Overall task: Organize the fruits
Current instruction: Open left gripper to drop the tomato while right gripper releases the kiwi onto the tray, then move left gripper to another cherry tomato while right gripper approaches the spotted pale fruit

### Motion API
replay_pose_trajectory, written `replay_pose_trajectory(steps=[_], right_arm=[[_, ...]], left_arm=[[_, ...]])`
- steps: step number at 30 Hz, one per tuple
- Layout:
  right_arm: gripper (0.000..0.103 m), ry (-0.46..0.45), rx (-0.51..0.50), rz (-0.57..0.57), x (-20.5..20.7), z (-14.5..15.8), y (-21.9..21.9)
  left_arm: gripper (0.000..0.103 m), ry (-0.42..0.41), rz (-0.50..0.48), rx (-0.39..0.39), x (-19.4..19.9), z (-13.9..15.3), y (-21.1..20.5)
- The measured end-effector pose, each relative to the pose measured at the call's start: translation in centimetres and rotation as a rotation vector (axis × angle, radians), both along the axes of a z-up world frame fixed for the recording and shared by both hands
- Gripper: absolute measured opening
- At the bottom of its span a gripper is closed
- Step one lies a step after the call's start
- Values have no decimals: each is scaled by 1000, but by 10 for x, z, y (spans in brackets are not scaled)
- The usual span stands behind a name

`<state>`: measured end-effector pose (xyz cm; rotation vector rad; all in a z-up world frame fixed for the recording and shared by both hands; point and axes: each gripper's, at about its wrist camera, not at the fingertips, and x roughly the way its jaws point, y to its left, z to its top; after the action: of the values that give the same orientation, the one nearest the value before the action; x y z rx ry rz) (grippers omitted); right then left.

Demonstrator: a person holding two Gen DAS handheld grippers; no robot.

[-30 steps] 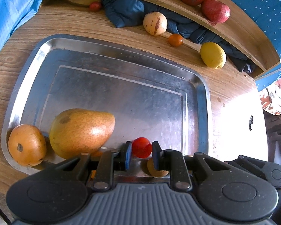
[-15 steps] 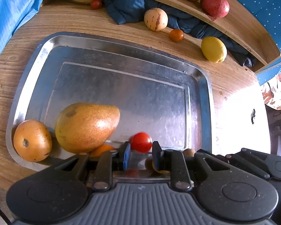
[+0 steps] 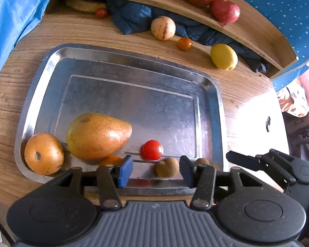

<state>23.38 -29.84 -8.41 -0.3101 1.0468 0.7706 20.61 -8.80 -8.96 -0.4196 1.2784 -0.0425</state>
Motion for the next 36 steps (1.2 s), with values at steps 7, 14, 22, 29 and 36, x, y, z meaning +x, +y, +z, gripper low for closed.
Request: replay_pose_trajectory(steps=[7, 14, 22, 29, 36], right_arm=[[82, 14, -4, -13, 2, 6, -7], [93, 47, -34, -12, 2, 5, -12], [96, 56, -53, 6, 3, 5, -8], [98, 59, -82, 38, 4, 3, 2], [99, 50, -88, 59, 8, 4, 13]], left_arm=[[91, -21, -74, 0, -5, 13, -6], [97, 21, -110, 25, -15, 15, -4], [100, 78, -80, 57, -32, 13, 16], [102, 139, -31, 103, -44, 5, 39], [102, 174, 10, 141, -48, 2, 60]])
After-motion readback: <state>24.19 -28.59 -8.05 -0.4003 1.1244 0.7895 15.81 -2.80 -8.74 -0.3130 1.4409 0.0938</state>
